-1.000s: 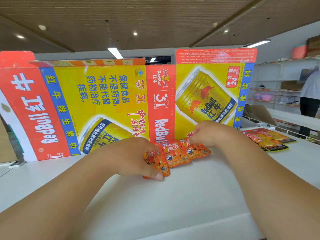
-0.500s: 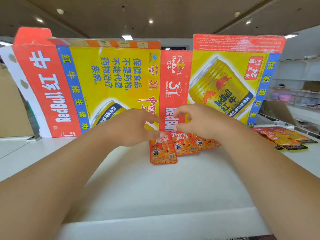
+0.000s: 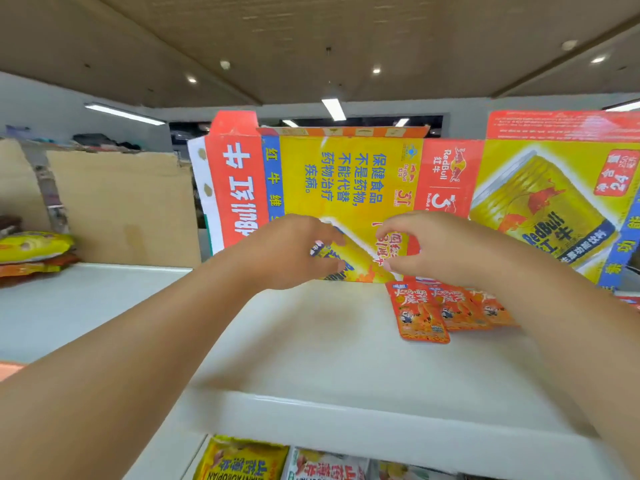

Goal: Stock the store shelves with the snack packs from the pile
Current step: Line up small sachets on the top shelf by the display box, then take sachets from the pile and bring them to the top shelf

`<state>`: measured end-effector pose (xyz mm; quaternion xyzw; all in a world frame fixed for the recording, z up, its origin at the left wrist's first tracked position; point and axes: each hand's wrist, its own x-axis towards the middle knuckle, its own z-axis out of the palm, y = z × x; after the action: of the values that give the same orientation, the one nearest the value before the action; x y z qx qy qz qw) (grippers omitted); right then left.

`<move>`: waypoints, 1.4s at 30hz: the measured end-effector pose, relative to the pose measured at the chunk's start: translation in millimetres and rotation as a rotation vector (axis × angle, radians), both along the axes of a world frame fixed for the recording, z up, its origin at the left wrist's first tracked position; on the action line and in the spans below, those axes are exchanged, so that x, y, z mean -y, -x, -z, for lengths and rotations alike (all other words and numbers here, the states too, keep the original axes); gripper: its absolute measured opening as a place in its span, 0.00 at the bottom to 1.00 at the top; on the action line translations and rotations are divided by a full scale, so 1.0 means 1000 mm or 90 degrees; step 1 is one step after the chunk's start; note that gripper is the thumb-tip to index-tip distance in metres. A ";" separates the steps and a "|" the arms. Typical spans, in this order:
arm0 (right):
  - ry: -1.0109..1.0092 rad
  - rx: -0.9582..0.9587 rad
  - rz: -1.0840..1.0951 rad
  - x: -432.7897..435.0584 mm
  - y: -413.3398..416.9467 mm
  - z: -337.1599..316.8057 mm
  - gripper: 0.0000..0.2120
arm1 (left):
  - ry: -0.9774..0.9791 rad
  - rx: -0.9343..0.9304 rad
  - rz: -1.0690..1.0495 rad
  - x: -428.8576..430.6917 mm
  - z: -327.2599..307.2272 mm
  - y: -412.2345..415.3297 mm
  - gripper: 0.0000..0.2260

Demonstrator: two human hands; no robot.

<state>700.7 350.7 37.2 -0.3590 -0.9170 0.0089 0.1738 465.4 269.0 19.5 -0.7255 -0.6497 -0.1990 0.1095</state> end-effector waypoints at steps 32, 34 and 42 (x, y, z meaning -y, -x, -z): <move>0.002 0.237 -0.266 0.161 0.574 0.007 0.15 | 0.297 -0.050 -0.459 0.259 0.002 0.480 0.31; -0.002 0.230 -0.287 0.164 0.585 0.019 0.16 | 0.280 -0.048 -0.470 0.261 0.013 0.489 0.35; 0.054 0.159 -0.310 0.152 0.597 0.062 0.15 | 0.068 -0.032 -0.371 0.236 0.065 0.502 0.26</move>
<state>103.9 199.1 -24.6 -0.1332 -0.9894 0.0449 0.0370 -36.8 33.4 -45.2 -0.5180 -0.8371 -0.1066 0.1399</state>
